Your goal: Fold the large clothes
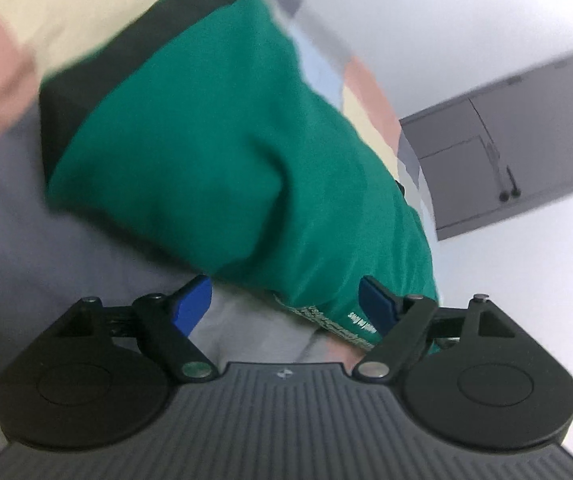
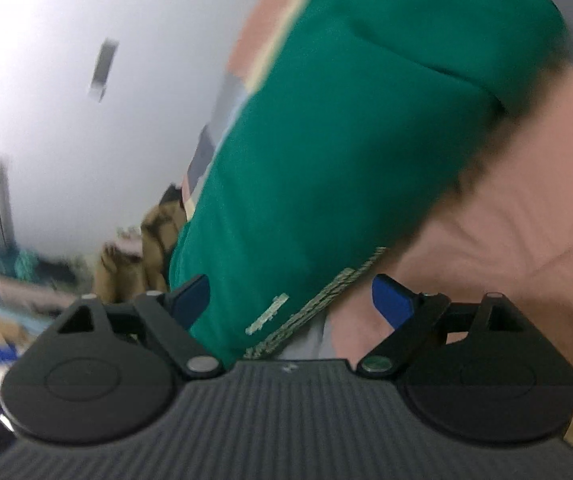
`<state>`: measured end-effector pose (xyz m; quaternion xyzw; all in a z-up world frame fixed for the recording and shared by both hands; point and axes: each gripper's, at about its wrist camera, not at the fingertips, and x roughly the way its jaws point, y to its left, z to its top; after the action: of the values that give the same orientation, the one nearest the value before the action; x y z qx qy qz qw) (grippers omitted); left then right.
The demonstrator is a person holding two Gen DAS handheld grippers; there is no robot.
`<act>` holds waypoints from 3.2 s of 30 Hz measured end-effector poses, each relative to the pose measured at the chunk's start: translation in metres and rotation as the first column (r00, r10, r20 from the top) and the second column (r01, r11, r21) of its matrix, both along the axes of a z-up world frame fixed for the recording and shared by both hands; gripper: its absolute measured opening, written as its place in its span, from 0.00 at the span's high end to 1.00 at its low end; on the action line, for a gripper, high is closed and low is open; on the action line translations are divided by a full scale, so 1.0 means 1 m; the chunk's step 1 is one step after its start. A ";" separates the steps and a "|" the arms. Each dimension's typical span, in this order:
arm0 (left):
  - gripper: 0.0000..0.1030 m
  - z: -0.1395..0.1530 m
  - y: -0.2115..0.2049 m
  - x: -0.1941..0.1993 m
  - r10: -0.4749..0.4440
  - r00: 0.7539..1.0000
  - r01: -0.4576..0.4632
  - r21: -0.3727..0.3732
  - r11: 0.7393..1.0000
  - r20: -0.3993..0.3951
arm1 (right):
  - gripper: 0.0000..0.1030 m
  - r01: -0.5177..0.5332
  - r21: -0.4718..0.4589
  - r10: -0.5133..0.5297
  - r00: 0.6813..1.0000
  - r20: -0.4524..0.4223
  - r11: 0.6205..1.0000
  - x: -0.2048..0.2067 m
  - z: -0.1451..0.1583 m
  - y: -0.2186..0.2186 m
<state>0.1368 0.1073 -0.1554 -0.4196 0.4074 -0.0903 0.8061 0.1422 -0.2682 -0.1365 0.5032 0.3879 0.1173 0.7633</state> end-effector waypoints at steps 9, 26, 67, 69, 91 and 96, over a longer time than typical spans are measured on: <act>0.15 -0.040 0.032 0.012 0.211 0.973 -0.228 -0.236 0.945 -0.096 | 0.13 0.251 0.086 -0.246 0.967 -0.067 0.964 0.010 -0.028 -0.026; 0.74 -0.016 0.034 0.010 0.284 0.956 -0.270 -0.153 0.951 0.076 | 0.58 0.174 -0.090 -0.161 0.978 0.134 0.981 0.035 -0.004 -0.026; 0.40 0.104 0.039 0.019 0.026 0.905 -0.063 0.074 0.995 0.425 | 0.37 0.082 -0.371 0.110 0.877 0.468 0.925 0.026 0.117 -0.016; 0.39 0.106 0.036 0.034 0.003 0.893 -0.070 0.133 0.989 0.449 | 0.32 0.110 -0.402 0.122 0.852 0.510 0.909 0.043 0.122 -0.016; 0.39 0.012 0.014 0.226 -0.180 0.967 0.050 0.563 0.825 0.178 | 0.28 0.021 -0.722 0.283 0.912 0.298 0.691 0.215 0.018 0.008; 0.39 0.025 0.011 0.221 -0.172 0.967 0.036 0.567 0.823 0.188 | 0.27 0.033 -0.711 0.256 0.920 0.296 0.703 0.219 0.017 0.009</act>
<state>0.3580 0.1185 -0.1305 -0.1292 0.3419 -0.0593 0.9289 0.3608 -0.2591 -0.1200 0.1177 0.2810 0.1009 0.9471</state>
